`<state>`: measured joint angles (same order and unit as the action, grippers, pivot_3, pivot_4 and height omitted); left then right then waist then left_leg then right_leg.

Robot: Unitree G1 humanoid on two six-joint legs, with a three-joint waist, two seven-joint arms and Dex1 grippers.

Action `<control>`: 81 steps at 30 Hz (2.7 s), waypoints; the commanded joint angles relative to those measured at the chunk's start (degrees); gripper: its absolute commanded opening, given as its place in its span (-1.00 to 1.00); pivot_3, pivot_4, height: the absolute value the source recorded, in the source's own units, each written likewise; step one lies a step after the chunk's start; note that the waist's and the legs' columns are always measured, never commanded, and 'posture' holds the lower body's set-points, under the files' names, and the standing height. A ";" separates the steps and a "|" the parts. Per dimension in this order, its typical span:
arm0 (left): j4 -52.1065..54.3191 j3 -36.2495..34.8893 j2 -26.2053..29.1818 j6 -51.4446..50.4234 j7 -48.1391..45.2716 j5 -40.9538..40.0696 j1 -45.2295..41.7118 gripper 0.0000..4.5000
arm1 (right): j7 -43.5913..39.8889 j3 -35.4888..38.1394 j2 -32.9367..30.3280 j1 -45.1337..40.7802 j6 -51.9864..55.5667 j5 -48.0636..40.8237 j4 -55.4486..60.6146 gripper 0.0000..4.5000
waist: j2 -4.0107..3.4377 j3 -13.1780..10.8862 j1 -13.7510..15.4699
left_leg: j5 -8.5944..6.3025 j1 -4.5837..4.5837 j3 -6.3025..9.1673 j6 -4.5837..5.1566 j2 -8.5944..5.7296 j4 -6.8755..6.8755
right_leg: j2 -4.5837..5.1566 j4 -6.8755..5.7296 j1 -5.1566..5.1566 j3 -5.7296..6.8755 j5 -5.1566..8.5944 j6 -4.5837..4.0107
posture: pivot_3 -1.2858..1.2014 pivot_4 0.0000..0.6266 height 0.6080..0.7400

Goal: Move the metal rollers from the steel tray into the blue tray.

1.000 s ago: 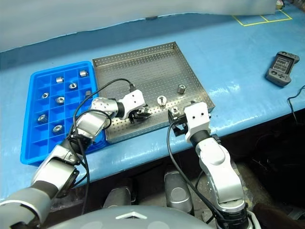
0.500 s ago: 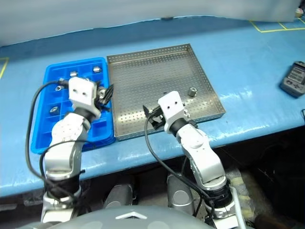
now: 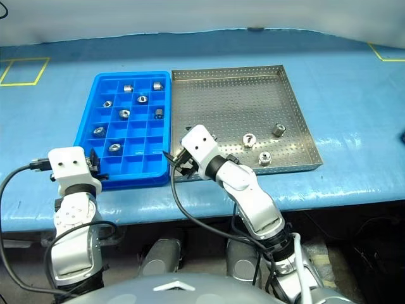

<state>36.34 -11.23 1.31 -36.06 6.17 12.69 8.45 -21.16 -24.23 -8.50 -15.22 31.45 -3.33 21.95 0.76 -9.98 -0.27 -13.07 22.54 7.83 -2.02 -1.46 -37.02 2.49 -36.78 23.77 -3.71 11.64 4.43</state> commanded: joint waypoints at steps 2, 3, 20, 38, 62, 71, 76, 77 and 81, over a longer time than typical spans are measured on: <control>-1.59 -3.44 -0.15 1.26 2.60 0.55 0.39 -0.24 | 0.28 0.13 0.51 -0.05 -1.28 0.44 1.43 1.00 | 0.00 0.00 -0.17 | 0.00 0.00 0.00 0.00 0.00 0.02 | 0.00 0.00 0.02 0.00 0.00 0.00 | 0.14 -0.52 1.00; -2.83 -4.36 -0.29 1.82 2.96 -0.12 -0.03 -0.24 | 0.42 0.27 0.55 0.15 -1.17 0.45 1.55 1.00 | 0.00 0.00 -0.16 | 0.00 0.00 0.00 -0.01 0.00 0.03 | 0.00 0.00 0.02 0.00 0.00 -0.01 | 0.13 -0.52 1.00; -3.78 5.67 2.76 10.92 -11.41 -12.56 -9.68 0.97 | 5.34 7.62 0.81 3.06 5.44 0.00 8.47 1.00 | 0.01 0.01 -0.49 | 0.06 0.06 0.06 -0.12 0.01 0.02 | 0.04 0.02 -0.01 0.14 0.01 -0.03 | 0.06 -0.52 1.00; -7.06 24.68 14.70 18.19 -32.64 -18.64 -4.77 0.97 | 28.68 18.48 14.47 -4.21 13.63 8.47 -10.17 1.00 | -0.10 0.00 -3.62 | 0.04 0.03 -0.12 -0.09 0.05 0.31 | 0.02 -0.02 0.18 -0.04 0.09 -0.19 | 0.00 -0.52 1.00; -2.63 20.84 9.15 15.11 -21.28 -19.89 -2.93 1.00 | 25.59 14.97 16.74 -13.47 14.07 7.76 -12.61 -0.25 | -0.16 -0.02 -3.46 | 0.05 0.02 -0.10 -0.08 0.07 0.52 | 0.00 -0.06 0.31 -0.05 0.12 -0.24 | 0.09 -0.52 1.00; -1.37 13.16 3.14 19.39 -6.65 -11.91 3.60 1.00 | 15.46 5.99 21.02 -26.72 5.05 5.02 -27.29 -0.25 | -0.14 0.01 -0.50 | 0.06 -0.09 -0.03 -0.10 0.06 1.02 | 0.01 -0.02 0.38 0.02 0.04 -0.14 | 0.23 -0.52 1.00; -1.22 10.22 1.57 24.09 -2.54 -9.08 9.81 1.00 | 11.53 3.42 24.03 -31.28 -3.91 3.59 -38.72 -0.25 | -0.13 0.01 1.85 | 0.10 0.18 -0.04 -0.20 0.04 1.16 | 0.02 -0.03 0.73 0.02 -0.09 -0.46 | 0.29 -0.52 1.00; -1.17 9.79 1.13 24.61 -2.03 -9.01 10.78 1.00 | 10.95 3.40 24.63 -32.13 -5.31 3.17 -40.82 -0.25 | -0.13 0.01 2.23 | 0.10 0.17 -0.03 -0.20 0.05 1.16 | 0.02 -0.03 0.73 0.03 -0.08 -0.47 | 0.30 -0.52 1.00; -0.32 8.57 -0.58 26.47 -0.83 -9.20 14.32 1.00 | 10.44 3.07 26.34 -36.27 -11.38 2.92 -49.38 -0.25 | -0.13 0.01 3.65 | 0.16 0.15 0.00 -0.29 0.05 1.17 | 0.01 -0.06 0.72 0.10 0.27 -0.52 | 0.35 -0.52 1.00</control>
<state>32.46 -2.08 1.31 -11.78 4.37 3.38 22.27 -10.32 -21.52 8.06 -45.64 23.49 0.16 -26.33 0.63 -9.97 3.38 -12.90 22.67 7.84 -2.32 -1.41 -35.85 2.50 -36.84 24.48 -3.60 11.93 3.89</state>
